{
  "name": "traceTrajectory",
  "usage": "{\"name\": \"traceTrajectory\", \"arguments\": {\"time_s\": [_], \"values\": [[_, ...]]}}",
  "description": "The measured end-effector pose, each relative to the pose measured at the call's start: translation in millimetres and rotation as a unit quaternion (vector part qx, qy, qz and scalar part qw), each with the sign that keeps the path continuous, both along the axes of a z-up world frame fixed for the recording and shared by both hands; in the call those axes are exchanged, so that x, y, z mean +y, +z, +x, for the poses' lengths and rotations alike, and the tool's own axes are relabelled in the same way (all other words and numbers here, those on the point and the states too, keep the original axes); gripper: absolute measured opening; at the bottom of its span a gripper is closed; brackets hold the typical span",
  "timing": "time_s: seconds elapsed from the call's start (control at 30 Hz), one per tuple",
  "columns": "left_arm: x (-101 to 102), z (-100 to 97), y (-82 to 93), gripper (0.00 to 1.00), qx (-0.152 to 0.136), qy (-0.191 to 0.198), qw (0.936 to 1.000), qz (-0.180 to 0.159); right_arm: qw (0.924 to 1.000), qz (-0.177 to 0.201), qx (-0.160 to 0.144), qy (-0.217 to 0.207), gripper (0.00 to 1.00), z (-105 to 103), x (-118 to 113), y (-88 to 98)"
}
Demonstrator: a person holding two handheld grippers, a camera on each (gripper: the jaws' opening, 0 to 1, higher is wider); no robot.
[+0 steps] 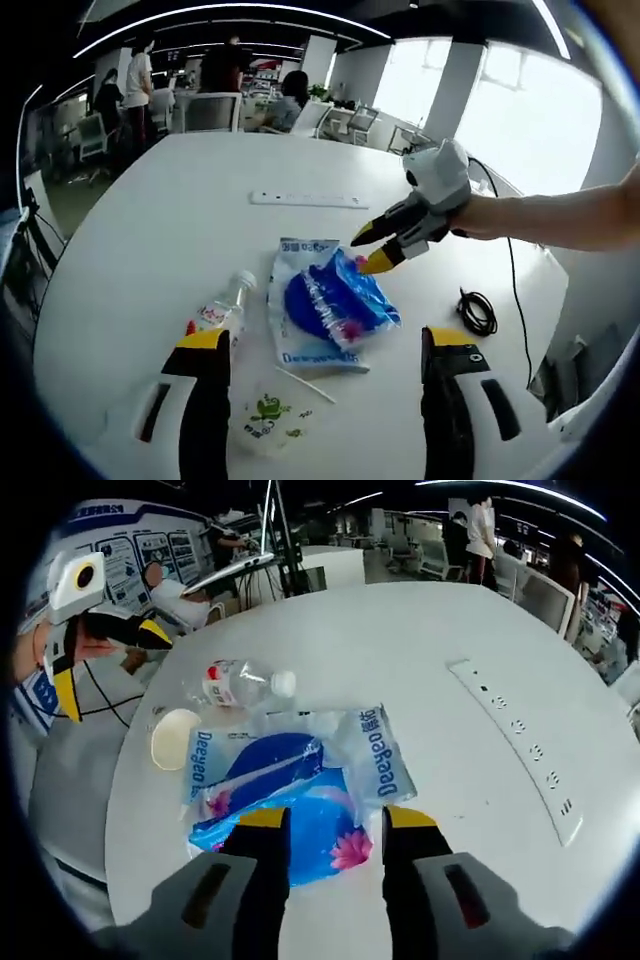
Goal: Arrange the tabletop items into an orderly group along one side of the table until the central work area is clear of visible clutter.
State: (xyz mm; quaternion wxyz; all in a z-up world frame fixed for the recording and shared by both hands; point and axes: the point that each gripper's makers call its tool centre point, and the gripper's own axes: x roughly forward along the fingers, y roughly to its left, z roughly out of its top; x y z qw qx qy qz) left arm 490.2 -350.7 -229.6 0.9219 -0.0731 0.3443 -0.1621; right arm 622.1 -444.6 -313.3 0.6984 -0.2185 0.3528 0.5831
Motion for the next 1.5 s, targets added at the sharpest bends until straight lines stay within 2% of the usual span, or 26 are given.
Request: {"name": "traceTrajectory", "arguments": {"time_s": [0.13,0.33,0.4,0.73,0.9,1.1,1.27,1.5], "values": [[1,0.8,-2.6,0.79,0.001,0.004,1.0,-0.003,0.9999,-0.008,0.001,0.01,0.27,3,2,-6.7],[-2,1.7,-6.5,0.78,0.004,0.003,1.0,-0.006,0.9995,-0.013,-0.003,0.029,0.04,2,4,-11.0],[-3,1.8,-7.5,0.78,0.006,0.001,1.0,-0.005,0.9995,-0.01,-0.009,0.029,0.0,3,3,-10.1],[-7,6.0,-7.8,0.77,0.006,-0.004,1.0,-0.005,0.9995,0.006,0.013,0.027,0.0,-3,-4,-6.5],[-14,6.2,-9.0,0.76,0.01,-0.011,0.9999,-0.007,0.9995,0.023,0.021,0.01,0.0,-8,-10,1.9],[-23,8.3,-8.3,0.75,0.01,-0.019,0.9997,-0.009,0.9974,0.059,0.031,-0.028,0.0,-9,-18,16.9],[-33,9.8,-8.3,0.73,0.012,-0.03,0.9994,-0.01,0.9948,0.082,0.027,-0.054,0.0,-12,-24,32.6],[-49,19.4,-6.4,0.7,0.012,-0.044,0.9989,-0.015,0.9874,0.122,0.015,-0.099,0.0,-16,-32,60.9]]}}
